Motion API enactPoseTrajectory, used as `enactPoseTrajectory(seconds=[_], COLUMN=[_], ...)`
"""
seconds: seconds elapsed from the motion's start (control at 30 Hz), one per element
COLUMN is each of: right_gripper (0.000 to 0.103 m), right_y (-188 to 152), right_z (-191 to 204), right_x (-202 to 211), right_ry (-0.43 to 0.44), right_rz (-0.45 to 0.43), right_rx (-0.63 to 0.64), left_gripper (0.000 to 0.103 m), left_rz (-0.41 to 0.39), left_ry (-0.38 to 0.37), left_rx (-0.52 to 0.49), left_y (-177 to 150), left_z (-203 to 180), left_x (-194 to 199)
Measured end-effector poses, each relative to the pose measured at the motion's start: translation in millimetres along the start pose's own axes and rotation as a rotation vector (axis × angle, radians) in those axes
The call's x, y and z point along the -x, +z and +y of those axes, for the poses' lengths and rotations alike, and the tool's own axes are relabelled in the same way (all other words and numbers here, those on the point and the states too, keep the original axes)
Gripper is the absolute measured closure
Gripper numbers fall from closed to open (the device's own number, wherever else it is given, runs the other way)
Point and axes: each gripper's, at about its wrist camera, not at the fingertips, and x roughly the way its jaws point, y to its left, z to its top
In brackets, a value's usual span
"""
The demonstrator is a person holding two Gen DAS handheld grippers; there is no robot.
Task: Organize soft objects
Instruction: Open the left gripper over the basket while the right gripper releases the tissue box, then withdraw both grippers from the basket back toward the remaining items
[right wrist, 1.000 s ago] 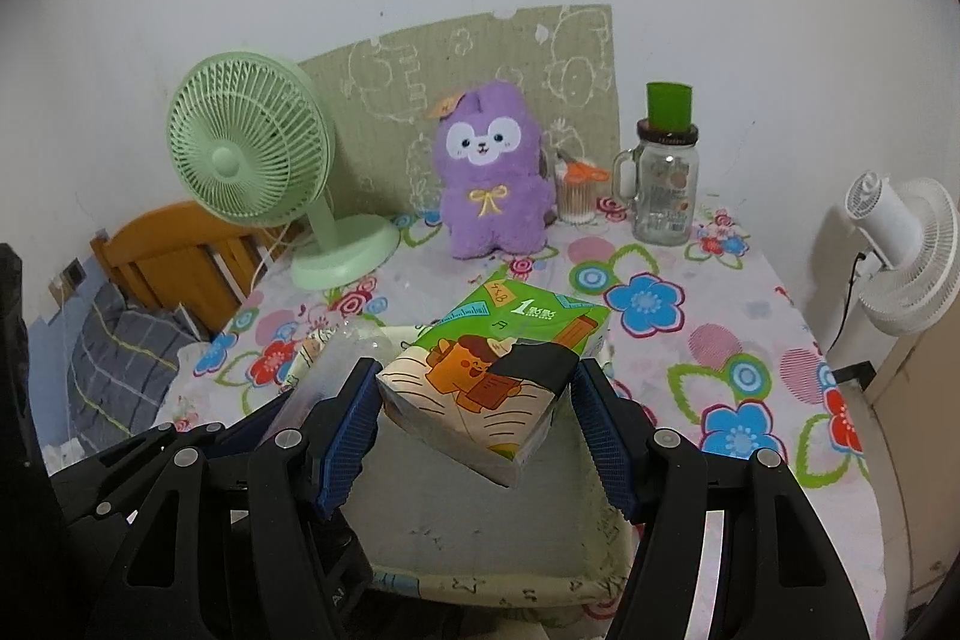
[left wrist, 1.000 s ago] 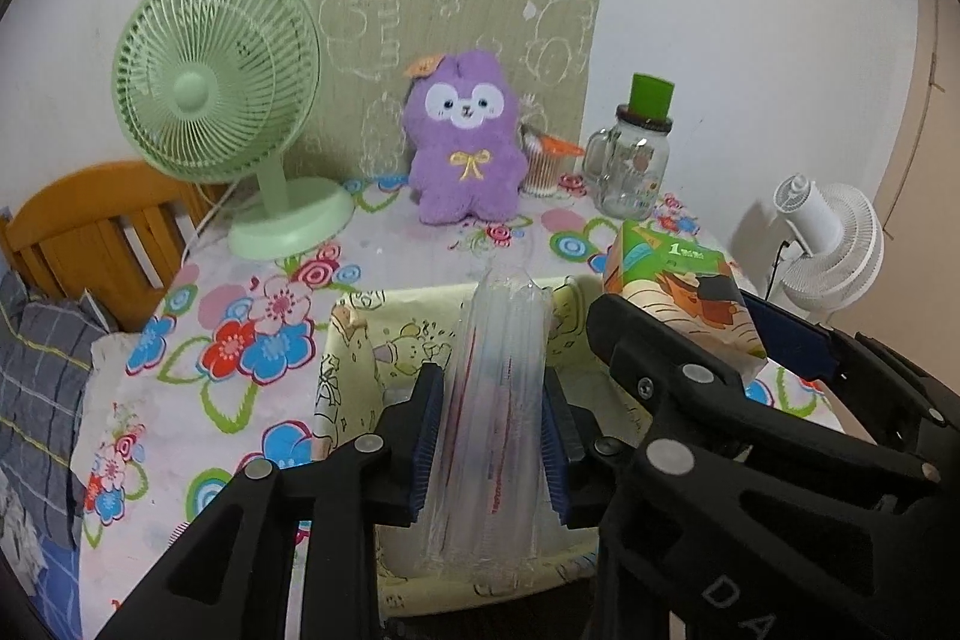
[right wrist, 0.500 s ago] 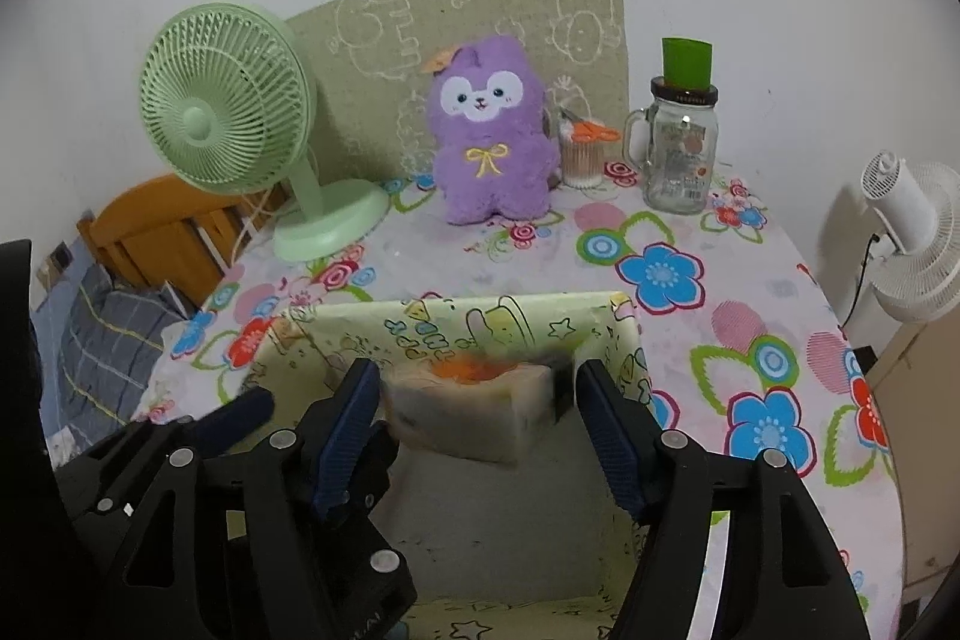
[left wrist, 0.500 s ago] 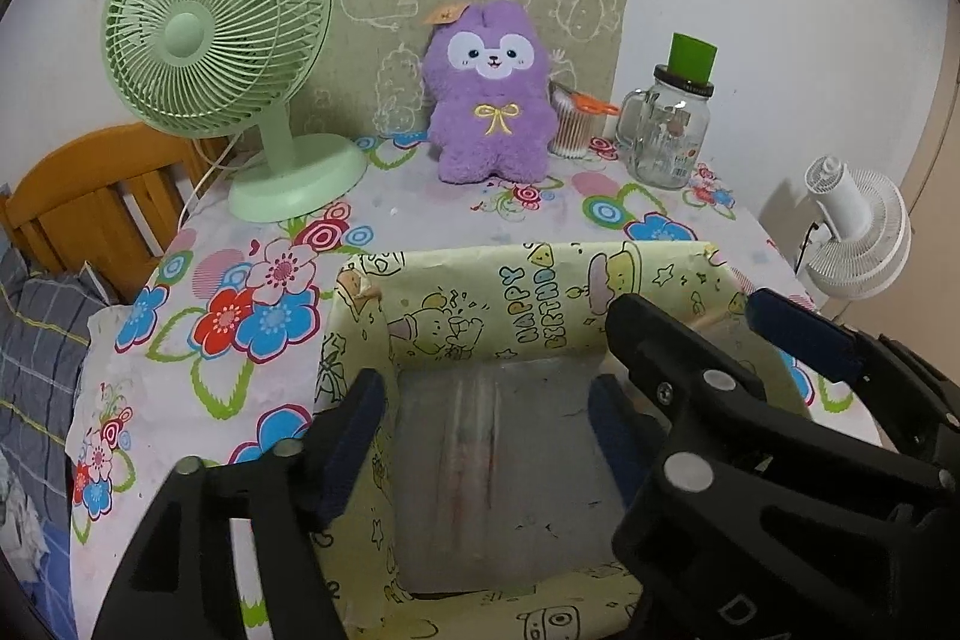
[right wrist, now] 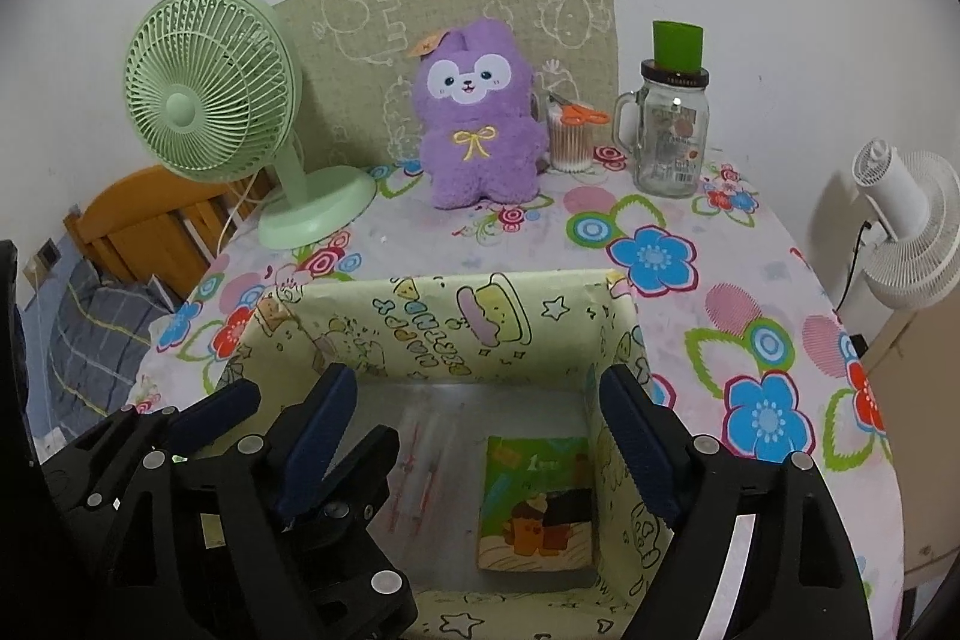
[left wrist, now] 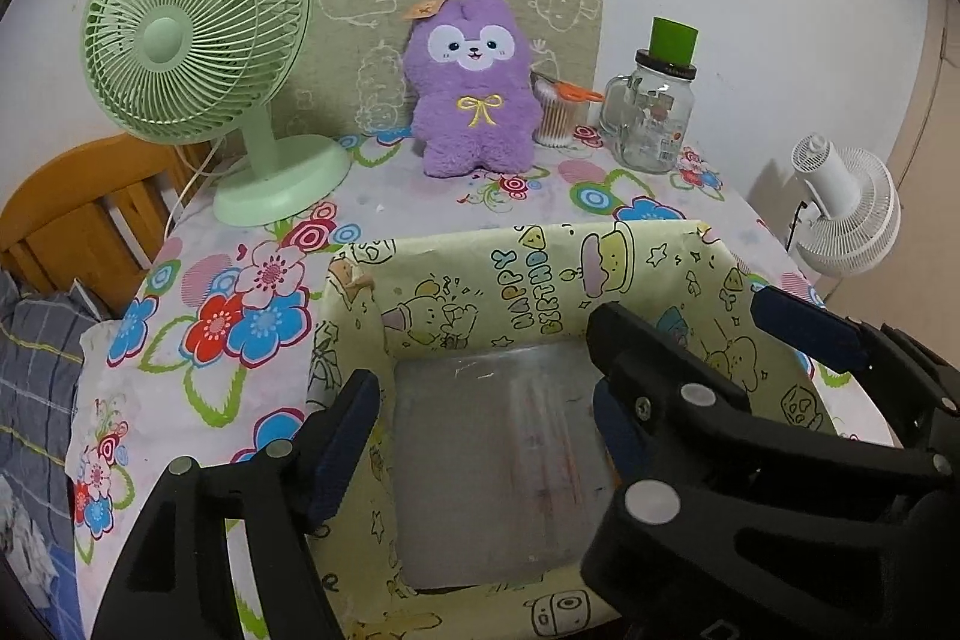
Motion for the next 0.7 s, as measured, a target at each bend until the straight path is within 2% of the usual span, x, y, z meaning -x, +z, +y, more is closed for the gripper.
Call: enactPoseTrajectory(seconds=[0.3, 0.4, 0.47, 0.6, 0.7], right_gripper=[0.017, 0.017, 0.017, 0.008, 0.007], right_y=[-1.6, -3.4, -5.2, -8.8, -11.9], right_z=[3.3, 5.0, 6.3, 6.9, 7.8], right_x=[24.7, 37.4, 46.7, 67.8, 83.9], right_ry=[-0.009, -0.013, -0.022, -0.031, -0.032], right_rz=[-0.041, -0.061, -0.078, -0.122, -0.152], right_rx=[-0.003, -0.002, 0.004, -0.001, 0.001], left_gripper=[0.027, 0.017, 0.017, 0.017, 0.017], left_rz=[-0.033, -0.056, -0.074, -0.112, -0.140], left_ry=[0.013, 0.017, 0.018, 0.009, 0.008], left_rx=[-0.007, -0.012, -0.018, -0.021, -0.029], left_y=[-3.4, -5.2, -7.0, -11.0, -14.4], left_z=[-0.1, -2.6, -4.5, -9.0, -13.6], left_x=[23.2, 35.8, 44.4, 63.0, 77.6])
